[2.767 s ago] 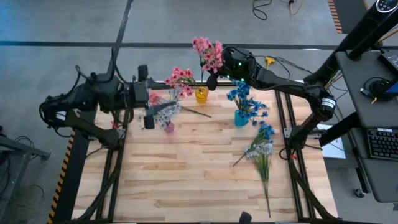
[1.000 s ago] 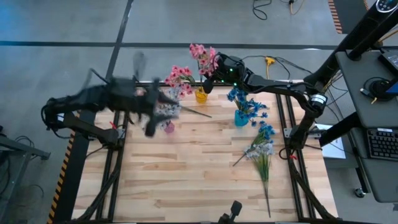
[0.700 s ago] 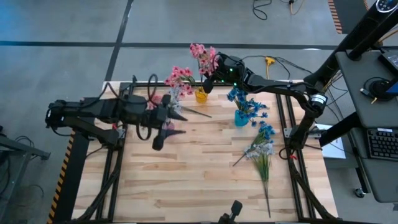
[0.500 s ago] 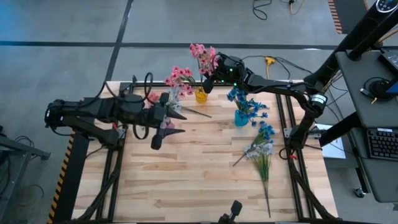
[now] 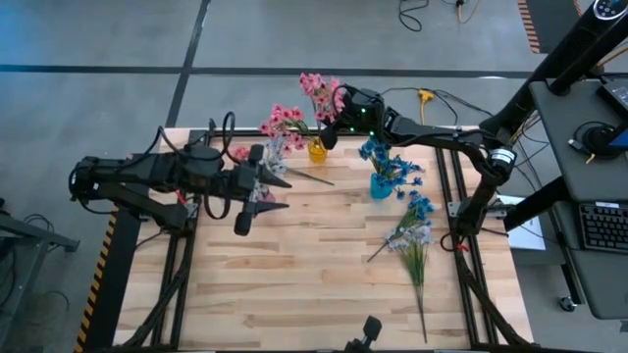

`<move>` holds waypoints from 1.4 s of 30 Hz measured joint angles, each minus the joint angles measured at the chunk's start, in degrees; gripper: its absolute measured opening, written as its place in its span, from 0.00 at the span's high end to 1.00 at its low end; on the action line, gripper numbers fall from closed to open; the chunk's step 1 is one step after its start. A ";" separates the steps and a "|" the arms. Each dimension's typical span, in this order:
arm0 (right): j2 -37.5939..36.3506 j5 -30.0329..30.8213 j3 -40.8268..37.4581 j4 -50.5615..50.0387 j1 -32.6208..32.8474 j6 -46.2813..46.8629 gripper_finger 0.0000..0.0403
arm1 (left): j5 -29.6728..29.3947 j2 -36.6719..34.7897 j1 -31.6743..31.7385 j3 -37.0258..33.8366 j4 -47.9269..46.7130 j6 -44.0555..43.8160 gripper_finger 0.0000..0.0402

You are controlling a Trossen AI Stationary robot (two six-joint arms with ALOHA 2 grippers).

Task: Sort flowers into vase by color
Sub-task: Put the bottom pink flowers into the yellow vase, then put the white flowers into the purple vase

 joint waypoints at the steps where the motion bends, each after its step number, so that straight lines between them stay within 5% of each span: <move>1: 0.00 0.00 0.00 -0.08 -0.05 0.09 0.95 | 0.00 0.00 0.00 -0.09 -0.09 0.00 0.54; 11: -0.03 0.46 0.01 -1.05 -0.37 1.15 0.65 | -0.04 0.02 0.00 -0.32 -0.04 0.01 0.54; 21: -0.42 0.50 5.75 -14.16 -0.37 0.58 0.45 | -0.06 0.04 0.00 -0.34 -0.02 0.00 0.54; 34: -0.83 4.43 20.18 -41.03 -0.35 -2.15 0.35 | -0.07 0.04 0.00 -0.36 -0.02 0.00 0.54; 42: -0.85 6.64 36.72 -59.29 -0.33 -3.94 0.38 | -0.18 0.85 -2.13 -0.53 0.72 -0.66 0.54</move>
